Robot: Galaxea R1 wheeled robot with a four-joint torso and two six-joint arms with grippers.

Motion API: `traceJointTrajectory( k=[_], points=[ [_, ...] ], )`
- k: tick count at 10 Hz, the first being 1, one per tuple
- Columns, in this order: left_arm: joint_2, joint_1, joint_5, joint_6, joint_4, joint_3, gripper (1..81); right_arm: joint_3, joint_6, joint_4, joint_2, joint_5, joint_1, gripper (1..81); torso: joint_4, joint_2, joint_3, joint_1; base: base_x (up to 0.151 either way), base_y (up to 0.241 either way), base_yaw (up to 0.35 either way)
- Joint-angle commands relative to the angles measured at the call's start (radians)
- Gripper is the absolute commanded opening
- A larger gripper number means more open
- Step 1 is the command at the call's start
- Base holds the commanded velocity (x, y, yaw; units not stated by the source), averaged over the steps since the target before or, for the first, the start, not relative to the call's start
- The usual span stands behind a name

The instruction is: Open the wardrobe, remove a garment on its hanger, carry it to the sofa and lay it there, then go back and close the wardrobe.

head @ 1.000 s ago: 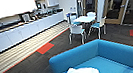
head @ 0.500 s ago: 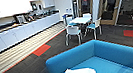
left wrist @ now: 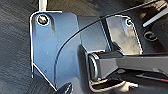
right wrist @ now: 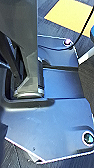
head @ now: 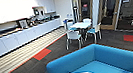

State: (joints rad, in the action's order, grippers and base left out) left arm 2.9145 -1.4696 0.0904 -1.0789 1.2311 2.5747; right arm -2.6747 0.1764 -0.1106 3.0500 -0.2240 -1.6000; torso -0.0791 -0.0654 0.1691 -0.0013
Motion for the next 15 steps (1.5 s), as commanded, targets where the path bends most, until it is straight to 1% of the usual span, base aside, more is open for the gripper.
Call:
traceJointTrajectory(
  k=[1,2,4,15],
  points=[
    [-0.004,0.039,-0.034,0.001,0.013,-0.002,81.1,0.006,-0.003,-0.006,0.008,0.051,0.028,81.1,0.0,0.0,0.0,0.001,0.0,0.0,0.0],
    [-0.003,0.038,-0.034,0.001,0.013,-0.002,81.1,0.006,-0.003,-0.006,0.009,0.051,0.028,81.1,0.0,0.0,0.001,0.001,0.0,0.0,0.0],
    [-0.003,0.038,-0.034,0.001,0.013,-0.002,81.1,0.001,-0.002,-0.006,0.011,0.051,0.028,81.1,0.0,0.0,0.001,0.002,-0.077,0.0,0.0],
    [-0.001,0.034,-0.032,0.001,0.021,-0.002,81.1,-0.01,-0.005,-0.006,0.019,0.052,0.024,81.1,0.0,-0.001,0.0,0.001,-0.09,0.0,0.0]
  ],
)
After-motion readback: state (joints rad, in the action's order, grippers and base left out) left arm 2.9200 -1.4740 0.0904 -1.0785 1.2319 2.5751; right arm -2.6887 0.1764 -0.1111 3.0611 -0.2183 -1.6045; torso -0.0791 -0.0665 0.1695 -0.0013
